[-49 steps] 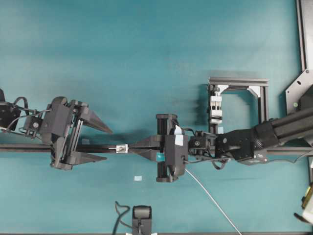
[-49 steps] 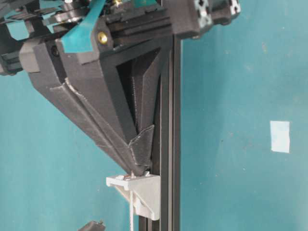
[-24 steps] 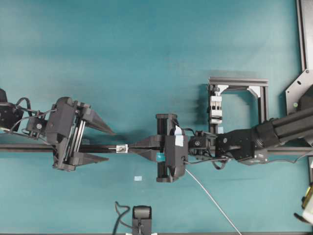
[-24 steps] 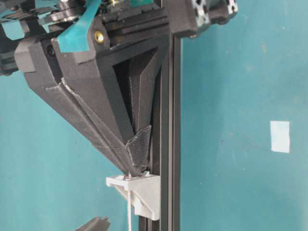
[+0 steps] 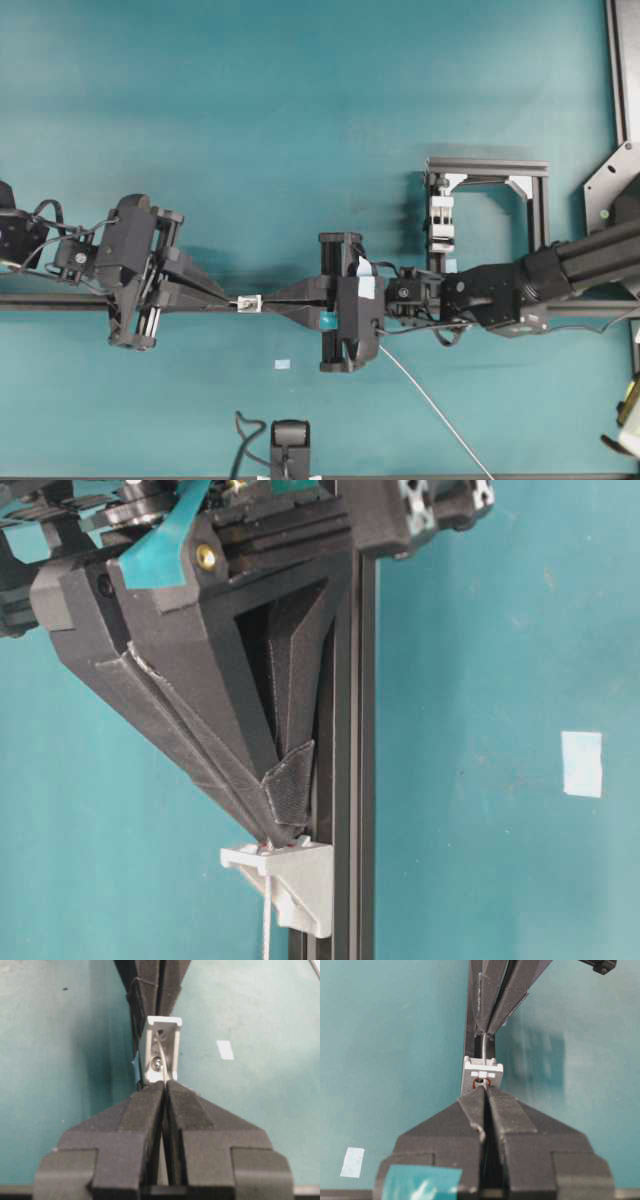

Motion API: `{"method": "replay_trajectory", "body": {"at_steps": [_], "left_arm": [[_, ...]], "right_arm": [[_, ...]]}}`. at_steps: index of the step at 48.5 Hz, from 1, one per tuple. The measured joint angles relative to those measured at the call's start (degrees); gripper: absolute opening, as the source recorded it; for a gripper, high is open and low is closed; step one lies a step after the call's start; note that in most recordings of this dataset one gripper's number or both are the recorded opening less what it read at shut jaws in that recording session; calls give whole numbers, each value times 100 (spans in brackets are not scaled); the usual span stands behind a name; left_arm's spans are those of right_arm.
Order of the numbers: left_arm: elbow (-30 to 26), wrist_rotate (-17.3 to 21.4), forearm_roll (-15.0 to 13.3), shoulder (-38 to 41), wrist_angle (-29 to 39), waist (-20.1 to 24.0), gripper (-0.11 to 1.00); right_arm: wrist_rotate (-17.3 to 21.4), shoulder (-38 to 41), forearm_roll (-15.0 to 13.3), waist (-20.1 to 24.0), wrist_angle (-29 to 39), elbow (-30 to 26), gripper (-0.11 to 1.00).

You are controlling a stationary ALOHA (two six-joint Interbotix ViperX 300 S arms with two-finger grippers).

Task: Insert the wire into the hole on the left side and pull it with the left arm.
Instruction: 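Close the left gripper on the wire tip and open the right gripper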

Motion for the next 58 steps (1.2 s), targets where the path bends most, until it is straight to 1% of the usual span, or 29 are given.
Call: {"method": "replay_trajectory", "body": {"at_steps": [28,31,33,35,40,43,45,58], "left_arm": [[-26,0,0,0,123,0,-10],[-26,0,0,0,132,0,-10],[-26,0,0,0,132,0,-10],[-35,0,9,0,132,0,-10],[-35,0,0,0,132,0,-10],[-44,0,0,0,132,0,-10],[-35,0,0,0,132,0,-10],[35,0,0,-167,334,0,-10]], "right_arm": [[-18,9,-9,0,9,0,3],[-26,9,-9,-9,9,0,14],[-18,9,-9,0,9,0,23],[-18,0,-9,-9,9,0,34],[-9,-62,-9,-35,9,0,66],[-9,-114,-9,-35,9,9,81],[-9,-158,0,-35,9,26,85],[-9,-527,-9,-35,220,220,84]]}}
